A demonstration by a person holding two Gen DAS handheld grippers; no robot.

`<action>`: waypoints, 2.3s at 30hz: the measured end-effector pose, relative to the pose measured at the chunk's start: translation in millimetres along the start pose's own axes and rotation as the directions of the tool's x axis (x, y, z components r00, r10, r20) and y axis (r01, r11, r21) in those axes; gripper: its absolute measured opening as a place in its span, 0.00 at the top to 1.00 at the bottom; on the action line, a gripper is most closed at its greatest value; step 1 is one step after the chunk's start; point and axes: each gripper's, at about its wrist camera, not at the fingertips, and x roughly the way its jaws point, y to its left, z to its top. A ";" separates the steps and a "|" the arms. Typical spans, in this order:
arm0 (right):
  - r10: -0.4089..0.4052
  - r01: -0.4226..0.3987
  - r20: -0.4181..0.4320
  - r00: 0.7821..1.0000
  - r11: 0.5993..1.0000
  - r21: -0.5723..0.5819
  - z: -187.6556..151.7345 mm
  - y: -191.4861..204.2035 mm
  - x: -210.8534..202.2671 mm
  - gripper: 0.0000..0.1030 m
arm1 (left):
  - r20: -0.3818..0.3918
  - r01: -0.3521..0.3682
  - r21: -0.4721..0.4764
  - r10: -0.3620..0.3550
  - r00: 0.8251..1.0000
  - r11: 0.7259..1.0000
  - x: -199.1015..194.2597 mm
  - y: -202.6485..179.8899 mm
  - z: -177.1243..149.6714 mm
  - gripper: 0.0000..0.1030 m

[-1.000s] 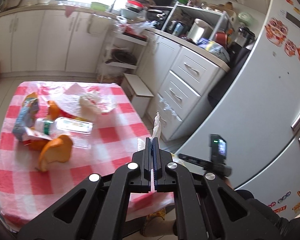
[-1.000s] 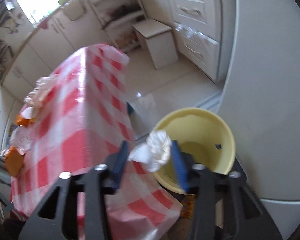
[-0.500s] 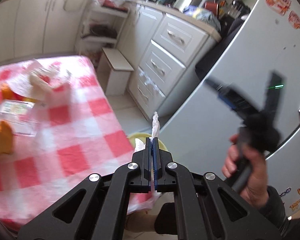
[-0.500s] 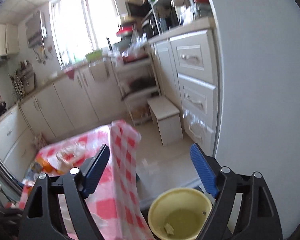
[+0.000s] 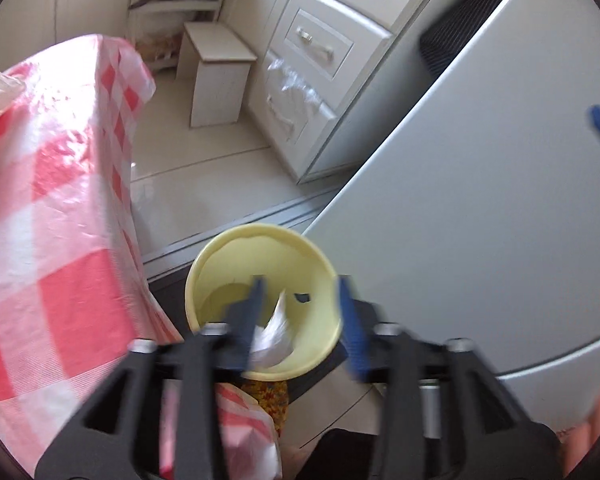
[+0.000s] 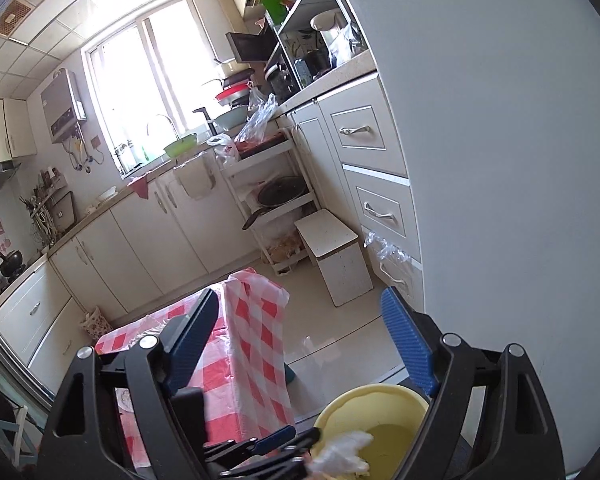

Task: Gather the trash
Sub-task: 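Open the right tool over the bucket to drop the tissue, then close the left tool on the orange peel on the table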

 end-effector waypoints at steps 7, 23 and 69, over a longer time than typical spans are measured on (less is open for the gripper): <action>0.003 -0.003 -0.010 1.000 1.000 0.015 -1.2 0.9 -2.5 0.22 | 0.007 -0.050 0.018 0.050 0.999 0.999 -6.3 1.5 -4.5 0.51; 0.004 -0.008 -0.095 0.995 0.999 -0.038 -9.4 25.0 13.2 0.21 | 0.147 -0.240 -0.111 0.255 0.956 0.964 -144.3 95.8 -53.5 0.40; 0.215 -0.472 -0.514 0.830 0.763 -0.442 -152.4 285.7 96.5 0.18 | -0.006 -0.437 -0.419 0.479 0.878 0.796 -247.0 317.6 -128.1 0.87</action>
